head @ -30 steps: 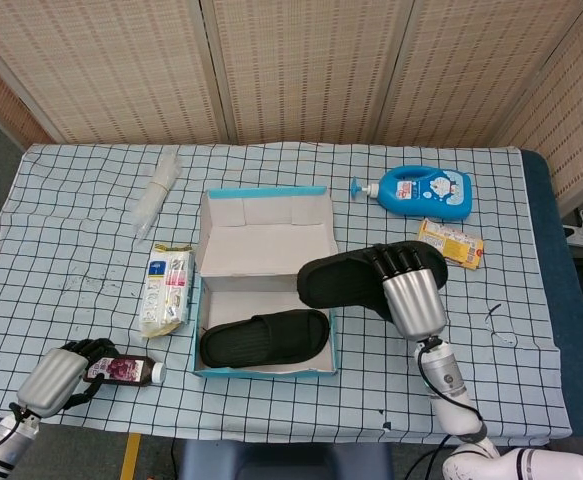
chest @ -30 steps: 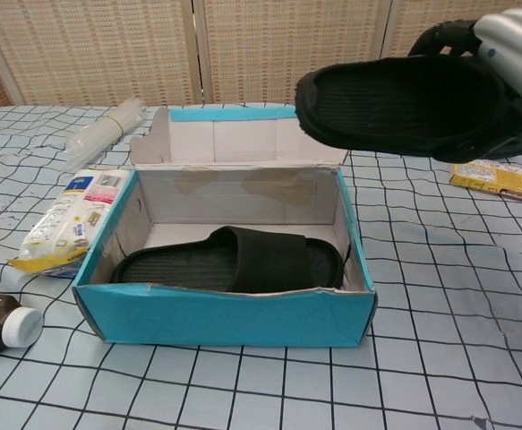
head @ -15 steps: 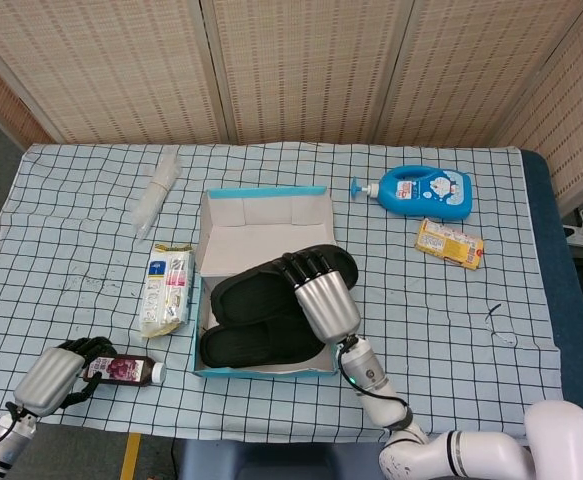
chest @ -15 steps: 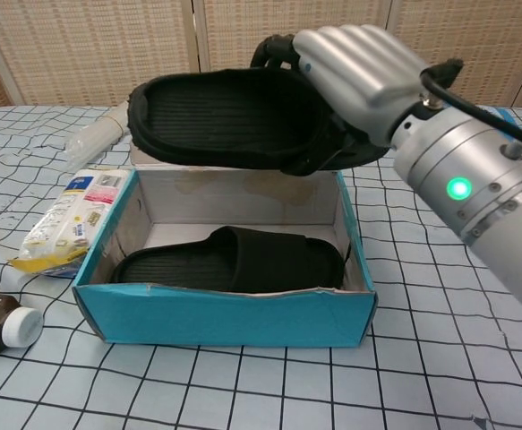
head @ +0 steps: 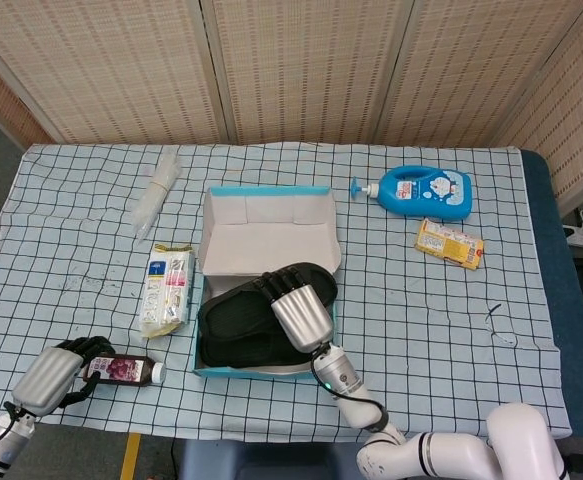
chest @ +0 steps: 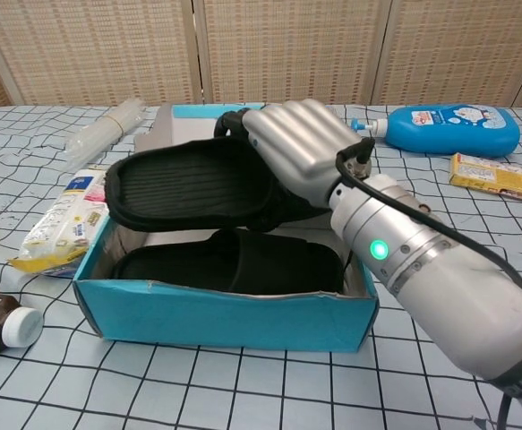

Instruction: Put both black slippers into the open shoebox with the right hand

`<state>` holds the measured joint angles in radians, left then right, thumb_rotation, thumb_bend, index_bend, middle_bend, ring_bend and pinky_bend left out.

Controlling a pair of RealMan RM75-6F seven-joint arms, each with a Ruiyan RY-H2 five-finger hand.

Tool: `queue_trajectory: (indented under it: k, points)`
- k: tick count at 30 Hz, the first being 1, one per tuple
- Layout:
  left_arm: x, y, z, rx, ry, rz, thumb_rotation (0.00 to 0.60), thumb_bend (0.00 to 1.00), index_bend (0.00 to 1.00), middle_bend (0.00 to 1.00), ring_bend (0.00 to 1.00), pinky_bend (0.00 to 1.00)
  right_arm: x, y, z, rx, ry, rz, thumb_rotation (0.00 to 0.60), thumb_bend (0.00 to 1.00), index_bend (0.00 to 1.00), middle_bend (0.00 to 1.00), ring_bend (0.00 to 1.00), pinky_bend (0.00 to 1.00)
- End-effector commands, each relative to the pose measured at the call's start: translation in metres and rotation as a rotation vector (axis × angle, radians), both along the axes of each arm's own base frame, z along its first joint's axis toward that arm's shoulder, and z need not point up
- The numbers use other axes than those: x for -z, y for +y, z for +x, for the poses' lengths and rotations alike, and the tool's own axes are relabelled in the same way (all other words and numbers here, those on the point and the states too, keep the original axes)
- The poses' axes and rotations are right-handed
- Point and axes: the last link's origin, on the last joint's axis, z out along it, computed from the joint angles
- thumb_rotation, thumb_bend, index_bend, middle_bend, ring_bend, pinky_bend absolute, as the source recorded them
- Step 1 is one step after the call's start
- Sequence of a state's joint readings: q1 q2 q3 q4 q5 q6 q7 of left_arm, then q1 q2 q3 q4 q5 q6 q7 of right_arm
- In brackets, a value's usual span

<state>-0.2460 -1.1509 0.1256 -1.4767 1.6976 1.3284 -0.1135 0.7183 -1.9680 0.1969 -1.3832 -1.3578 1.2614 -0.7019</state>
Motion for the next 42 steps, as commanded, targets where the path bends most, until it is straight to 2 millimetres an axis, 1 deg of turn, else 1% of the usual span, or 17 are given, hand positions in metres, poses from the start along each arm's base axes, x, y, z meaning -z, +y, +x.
queue_trajectory:
  k: [1,10,17,25,31,35,37,39,42]
  points:
    - [0.000,0.000,0.000,-0.001,-0.002,0.000,0.600,0.52,0.32,0.25,0.28,0.42,0.003,0.001,-0.005,0.006,0.020,0.006,0.600,0.00,0.51,0.53,0.46,0.68]
    - [0.001,0.000,0.000,-0.001,0.004,-0.005,0.600,0.51,0.31,0.25,0.28,0.42,0.006,-0.005,-0.017,0.040,0.050,0.011,0.600,0.00,0.51,0.53,0.46,0.68]
    - [0.003,0.000,0.000,-0.002,0.010,-0.011,0.600,0.52,0.32,0.25,0.28,0.42,0.009,-0.009,-0.023,0.046,0.048,0.029,0.600,0.00,0.52,0.53,0.46,0.68]
    - [0.003,0.000,0.000,-0.003,0.012,-0.013,0.600,0.51,0.32,0.25,0.28,0.42,0.018,-0.011,-0.027,-0.006,-0.029,0.115,0.600,0.00,0.52,0.53,0.46,0.68]
    - [0.003,0.000,-0.001,-0.006,0.011,-0.015,0.600,0.51,0.32,0.25,0.28,0.42,0.024,-0.008,-0.036,-0.006,-0.019,0.141,0.600,0.00,0.52,0.53,0.46,0.68]
    - [0.003,0.000,-0.001,-0.005,0.012,-0.015,0.600,0.51,0.32,0.25,0.28,0.42,0.025,-0.007,-0.038,-0.006,-0.011,0.145,0.600,0.00,0.52,0.53,0.46,0.68]
    - [0.003,0.000,-0.001,-0.007,0.012,-0.016,0.600,0.51,0.31,0.25,0.28,0.42,0.027,-0.004,-0.044,-0.001,0.011,0.163,0.600,0.00,0.52,0.53,0.46,0.68]
    - [0.004,0.000,-0.001,-0.005,0.015,-0.019,0.600,0.51,0.32,0.25,0.28,0.42,0.032,0.002,-0.061,0.025,0.075,0.235,0.600,0.00,0.52,0.53,0.46,0.68]
    - [0.005,0.000,-0.001,-0.011,0.016,-0.021,0.600,0.51,0.32,0.25,0.28,0.42,0.030,0.000,-0.065,0.025,0.101,0.220,0.600,0.00,0.52,0.53,0.46,0.68]
